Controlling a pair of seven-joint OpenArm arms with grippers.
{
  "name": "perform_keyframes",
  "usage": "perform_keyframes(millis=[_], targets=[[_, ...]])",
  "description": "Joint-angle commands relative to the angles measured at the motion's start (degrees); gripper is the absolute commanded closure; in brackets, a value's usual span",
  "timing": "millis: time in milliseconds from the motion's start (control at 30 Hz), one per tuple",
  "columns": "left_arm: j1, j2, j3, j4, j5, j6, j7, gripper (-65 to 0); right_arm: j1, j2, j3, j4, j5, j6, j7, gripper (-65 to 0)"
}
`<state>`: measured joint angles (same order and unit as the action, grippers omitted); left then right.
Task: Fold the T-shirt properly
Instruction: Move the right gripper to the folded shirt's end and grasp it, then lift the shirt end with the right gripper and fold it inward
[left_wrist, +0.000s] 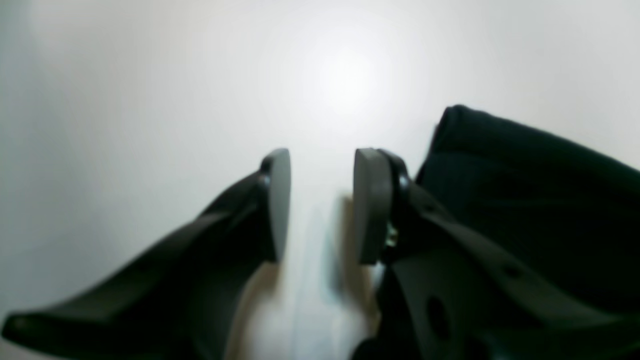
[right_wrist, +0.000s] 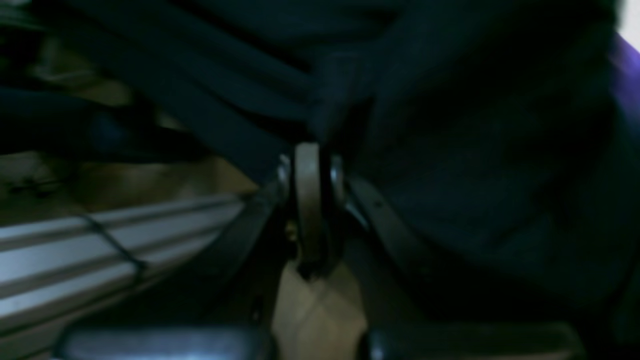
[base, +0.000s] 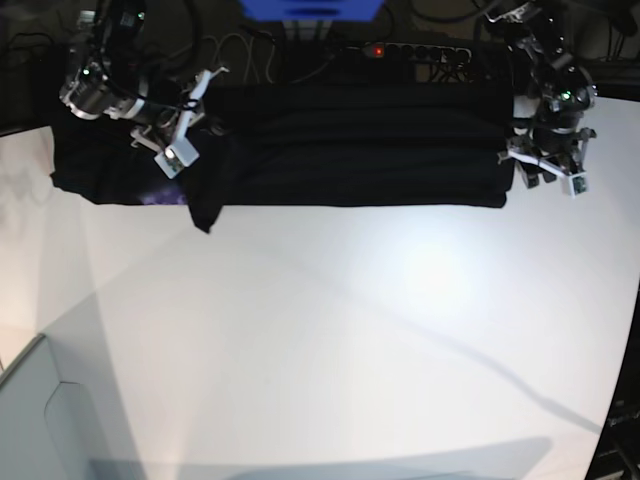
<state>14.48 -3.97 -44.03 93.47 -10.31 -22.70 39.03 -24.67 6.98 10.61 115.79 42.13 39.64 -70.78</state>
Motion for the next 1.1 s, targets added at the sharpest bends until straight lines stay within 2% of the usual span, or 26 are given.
perform_keyframes(millis=[0, 300, 600, 867, 933, 1067], targets=[[-0.37, -0.74, -0.15, 0.9, -0.55, 0.06, -1.09, -20.7, -0.52, 0.53, -0.81, 0.92, 1.43, 0.36, 0.41, 0.0], [-0.37, -0.74, -0.15, 0.9, -0.55, 0.06, -1.09, -20.7, -0.26, 0.62, -2.48, -3.22, 1.26, 0.36, 0.5, 0.0], [-0.37, -0.82, -0.15, 0.9, -0.55, 0.06, -1.09, -20.7, -0.43, 3.52, -2.39, -5.68, 1.26, 0.36, 0.5, 0.0], [-0.28, -0.82, -0.15, 0.9, -0.55, 0.06, -1.09, -20.7, -0.52, 3.7, -2.74, -5.85, 1.26, 0.36, 0.5, 0.0], [-0.19, -0.82, -0.15, 0.9, -0.55, 0.06, -1.09, -20.7, -0.43, 3.7, -2.74, -5.85, 1.26, 0.36, 0.5, -4.3], [-0.19, -0.74, -0.23, 0.9, -0.9, 0.06, -1.09, -20.7, -0.52, 3.7, -2.3, -5.77, 1.26, 0.36, 0.5, -21.9]])
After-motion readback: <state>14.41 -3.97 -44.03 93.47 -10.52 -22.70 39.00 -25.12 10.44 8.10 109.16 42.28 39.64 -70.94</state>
